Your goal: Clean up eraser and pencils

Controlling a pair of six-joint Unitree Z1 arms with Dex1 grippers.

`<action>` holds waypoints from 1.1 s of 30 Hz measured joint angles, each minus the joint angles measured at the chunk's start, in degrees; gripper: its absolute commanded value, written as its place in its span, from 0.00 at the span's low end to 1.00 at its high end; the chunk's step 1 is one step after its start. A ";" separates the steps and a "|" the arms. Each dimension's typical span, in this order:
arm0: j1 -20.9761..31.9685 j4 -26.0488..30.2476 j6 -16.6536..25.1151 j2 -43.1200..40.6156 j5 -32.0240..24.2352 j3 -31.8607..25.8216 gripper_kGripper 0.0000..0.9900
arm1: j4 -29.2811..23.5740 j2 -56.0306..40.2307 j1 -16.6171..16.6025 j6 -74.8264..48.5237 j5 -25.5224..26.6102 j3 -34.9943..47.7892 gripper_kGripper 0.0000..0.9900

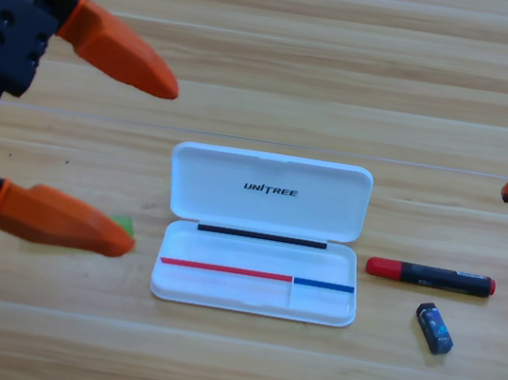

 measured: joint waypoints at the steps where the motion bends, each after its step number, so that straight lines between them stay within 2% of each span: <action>1: 0.00 0.05 0.00 0.00 0.09 -0.03 0.97 | 0.00 0.00 0.00 0.00 0.00 0.04 0.99; 9: 0.00 0.55 0.00 0.02 0.19 -0.06 0.97 | 0.00 0.00 0.00 0.06 0.00 0.44 0.99; 14: 0.00 0.90 0.00 0.06 0.20 -0.16 0.97 | 0.00 -0.03 0.00 4.19 -0.30 0.44 0.99; 16: 0.00 1.13 0.00 0.10 0.99 -0.32 0.97 | 0.06 -0.19 -0.04 6.23 -1.68 0.43 0.99; 18: -0.01 1.92 0.00 0.31 2.87 -1.13 0.97 | 1.38 -0.40 -0.32 9.12 -6.63 0.39 0.99; 21: -0.02 5.72 0.00 1.40 6.04 -4.99 0.97 | 3.21 -0.39 -1.01 14.41 -14.98 0.38 0.99; 26: -0.03 17.24 0.00 6.05 13.63 -17.73 0.97 | 3.84 4.13 -1.63 22.47 -25.40 -0.21 0.99; 29: -0.12 22.36 0.03 8.88 17.89 -24.24 0.97 | 4.33 12.26 -1.98 24.09 -26.08 -1.59 0.99; 33: -0.10 25.54 0.94 11.60 24.57 -27.50 0.97 | 4.34 23.16 -2.17 29.55 -24.90 -1.86 0.96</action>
